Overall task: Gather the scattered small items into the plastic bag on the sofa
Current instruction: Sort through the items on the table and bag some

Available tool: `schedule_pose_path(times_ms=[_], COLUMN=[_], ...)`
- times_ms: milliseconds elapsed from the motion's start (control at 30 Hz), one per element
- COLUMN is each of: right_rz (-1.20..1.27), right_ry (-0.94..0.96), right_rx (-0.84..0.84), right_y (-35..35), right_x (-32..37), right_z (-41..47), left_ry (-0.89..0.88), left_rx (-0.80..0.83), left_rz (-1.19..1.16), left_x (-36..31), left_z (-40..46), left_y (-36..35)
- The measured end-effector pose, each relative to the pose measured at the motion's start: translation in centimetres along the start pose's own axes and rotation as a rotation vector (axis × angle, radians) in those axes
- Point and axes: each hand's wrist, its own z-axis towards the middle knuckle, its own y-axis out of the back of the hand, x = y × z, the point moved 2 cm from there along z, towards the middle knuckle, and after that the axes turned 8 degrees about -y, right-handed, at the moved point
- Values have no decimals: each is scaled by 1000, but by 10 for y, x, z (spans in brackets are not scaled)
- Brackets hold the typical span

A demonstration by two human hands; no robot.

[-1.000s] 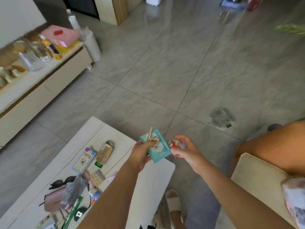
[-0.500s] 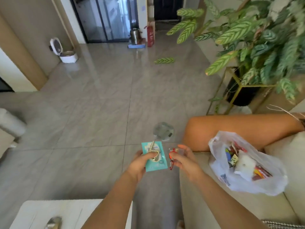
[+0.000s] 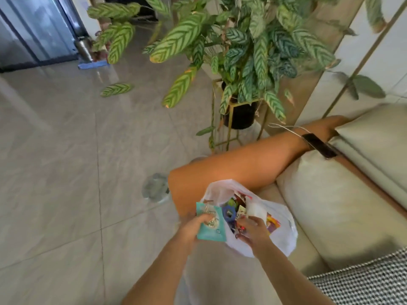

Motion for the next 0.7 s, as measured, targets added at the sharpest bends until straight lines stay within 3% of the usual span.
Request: schedule_pose_path(times_ms=[100,333,700], right_rz=[47,106,49], right_ry=[-102,-286,-188], right_rx=[-101,-144,-124], right_y=[28,50,32], right_x=[3,6,19], right_z=[35,99,138], left_ry=[46,115,1], left_rx=[-55,-69,-48], left_rz=[69,264,445], left_x=[15,46,40], left_z=[32,106,147], left_y=[-35,-83,-108])
